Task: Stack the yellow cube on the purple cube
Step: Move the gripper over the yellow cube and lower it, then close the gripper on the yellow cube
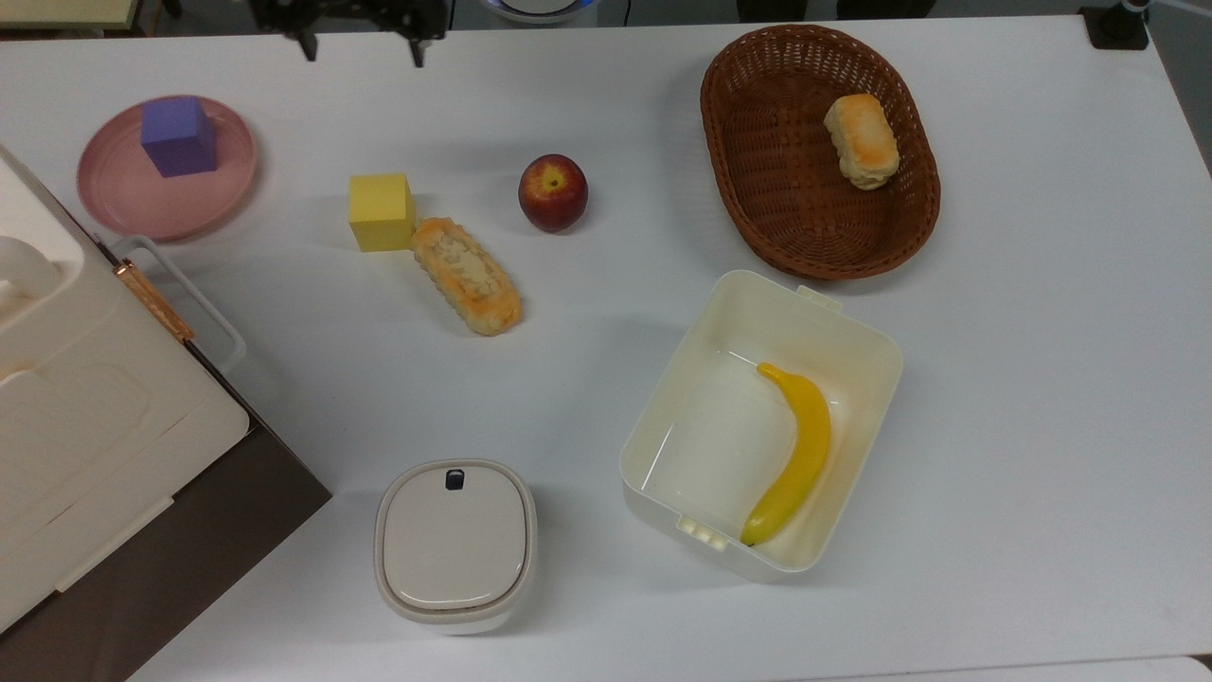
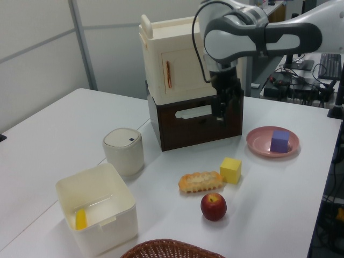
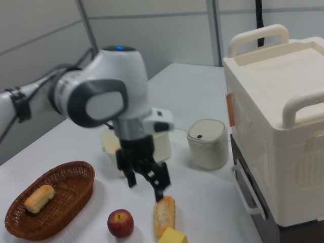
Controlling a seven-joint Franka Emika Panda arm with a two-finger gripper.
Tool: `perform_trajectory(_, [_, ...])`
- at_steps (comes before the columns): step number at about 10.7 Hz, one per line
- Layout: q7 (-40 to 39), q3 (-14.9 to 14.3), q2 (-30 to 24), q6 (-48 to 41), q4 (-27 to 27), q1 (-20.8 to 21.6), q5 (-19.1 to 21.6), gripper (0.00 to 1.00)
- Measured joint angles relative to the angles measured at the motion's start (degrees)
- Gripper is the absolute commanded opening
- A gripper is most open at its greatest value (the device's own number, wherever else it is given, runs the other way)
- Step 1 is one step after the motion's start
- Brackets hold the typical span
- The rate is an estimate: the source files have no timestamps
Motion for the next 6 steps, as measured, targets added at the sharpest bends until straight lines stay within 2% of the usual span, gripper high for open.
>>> perform_trajectory(2, [-3.6, 0.0, 2.7, 3.1, -1.6, -3.4, 0.0, 1.0])
perform_trajectory(6, [-3.9, 0.1, 7.9, 16.0, -9.0, -3.9, -2.2, 1.0])
